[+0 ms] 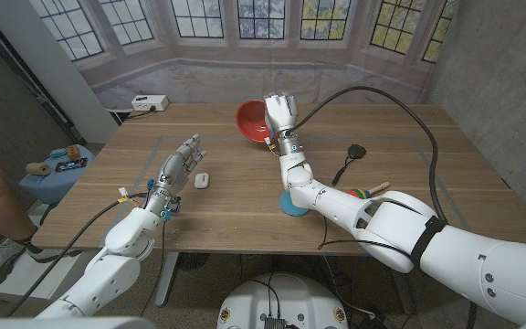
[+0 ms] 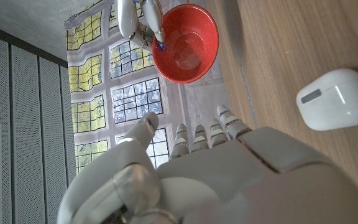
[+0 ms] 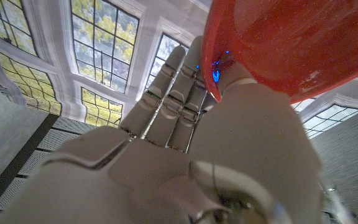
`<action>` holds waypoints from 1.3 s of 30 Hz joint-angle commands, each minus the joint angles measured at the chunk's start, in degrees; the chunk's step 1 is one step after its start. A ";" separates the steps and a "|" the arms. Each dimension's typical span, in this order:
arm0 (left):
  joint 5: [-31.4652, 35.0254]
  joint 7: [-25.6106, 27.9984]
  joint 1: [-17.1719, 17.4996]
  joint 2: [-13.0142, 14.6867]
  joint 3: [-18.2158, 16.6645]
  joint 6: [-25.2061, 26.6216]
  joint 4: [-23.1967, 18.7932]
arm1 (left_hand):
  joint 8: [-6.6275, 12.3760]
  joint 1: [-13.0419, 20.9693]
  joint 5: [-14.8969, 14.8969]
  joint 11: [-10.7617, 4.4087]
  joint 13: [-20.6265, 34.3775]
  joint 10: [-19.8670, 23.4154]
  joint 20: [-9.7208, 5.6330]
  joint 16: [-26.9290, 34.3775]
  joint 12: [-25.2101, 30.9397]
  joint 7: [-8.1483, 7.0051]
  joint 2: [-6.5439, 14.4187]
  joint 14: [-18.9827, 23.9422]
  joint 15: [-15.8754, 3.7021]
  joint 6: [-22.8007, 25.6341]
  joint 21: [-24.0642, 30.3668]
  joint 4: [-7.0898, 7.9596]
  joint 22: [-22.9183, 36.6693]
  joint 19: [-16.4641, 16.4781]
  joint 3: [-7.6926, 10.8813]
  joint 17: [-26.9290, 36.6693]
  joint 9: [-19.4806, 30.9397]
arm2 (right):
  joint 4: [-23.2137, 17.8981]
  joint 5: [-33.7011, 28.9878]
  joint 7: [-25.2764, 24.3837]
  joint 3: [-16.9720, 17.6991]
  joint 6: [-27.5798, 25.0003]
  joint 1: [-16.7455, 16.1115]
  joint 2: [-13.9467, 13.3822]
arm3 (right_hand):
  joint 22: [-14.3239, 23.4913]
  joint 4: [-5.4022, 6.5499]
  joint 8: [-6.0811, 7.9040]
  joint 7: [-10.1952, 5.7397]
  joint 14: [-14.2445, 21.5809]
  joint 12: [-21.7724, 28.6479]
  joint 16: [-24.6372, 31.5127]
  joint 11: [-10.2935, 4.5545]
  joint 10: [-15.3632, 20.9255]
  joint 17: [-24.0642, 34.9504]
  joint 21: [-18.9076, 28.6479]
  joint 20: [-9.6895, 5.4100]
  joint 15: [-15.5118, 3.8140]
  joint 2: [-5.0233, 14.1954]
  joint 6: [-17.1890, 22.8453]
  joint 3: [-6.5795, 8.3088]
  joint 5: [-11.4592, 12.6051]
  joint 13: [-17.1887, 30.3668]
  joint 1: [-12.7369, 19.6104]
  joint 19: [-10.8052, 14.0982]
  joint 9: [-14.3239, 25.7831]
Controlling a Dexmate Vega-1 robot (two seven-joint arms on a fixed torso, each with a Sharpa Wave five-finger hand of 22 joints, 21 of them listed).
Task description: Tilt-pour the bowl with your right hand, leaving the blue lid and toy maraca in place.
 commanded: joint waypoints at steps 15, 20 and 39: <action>-0.95 -2.66 -4.31 -0.44 0.78 0.60 3.83 | 0.34 -6.33 0.33 0.18 0.14 0.13 0.49 0.23 0.34 0.11 -6.68 0.45 0.11 0.55 0.24 0.29 0.24 0.29 0.10 0.21 0.23 | 11.70 8.28 -0.11 -1.92 5.97 5.94 4.98 | 0.08 -0.14 -0.08 -0.56 0.23 0.35 -0.85 -0.51 0.41 0.49 0.65 -2.01 -2.19 0.46 0.29 -0.20 0.31 0.13 0.23 -0.32 0.32; -1.34 -3.39 -5.59 -0.89 1.12 0.68 5.22 | 0.32 -6.33 0.32 0.23 0.14 0.14 0.51 0.22 0.33 0.14 -6.71 0.43 0.14 0.57 0.24 0.28 0.24 0.31 0.08 0.20 0.23 | 11.87 13.45 -0.11 -4.69 5.79 7.24 5.08 | 0.08 -0.12 -0.11 -0.52 0.31 0.35 -1.01 -0.47 0.32 0.63 0.74 -2.03 -2.16 0.54 0.23 -0.21 0.31 0.26 0.24 -0.37 0.34; -2.17 -8.32 -12.28 -2.64 3.84 1.30 11.31 | 0.26 -6.31 0.32 0.12 0.14 0.12 0.53 0.23 0.30 0.06 -6.73 0.49 0.13 0.59 0.23 0.28 0.24 0.30 0.08 0.19 0.23 | -11.18 24.94 7.81 -10.28 -3.53 4.43 -4.83 | 0.08 -0.21 -0.19 -0.35 0.30 0.16 -1.49 -0.73 0.17 1.21 0.91 -2.24 -2.20 0.55 0.18 -0.33 0.20 0.28 0.42 -0.85 0.40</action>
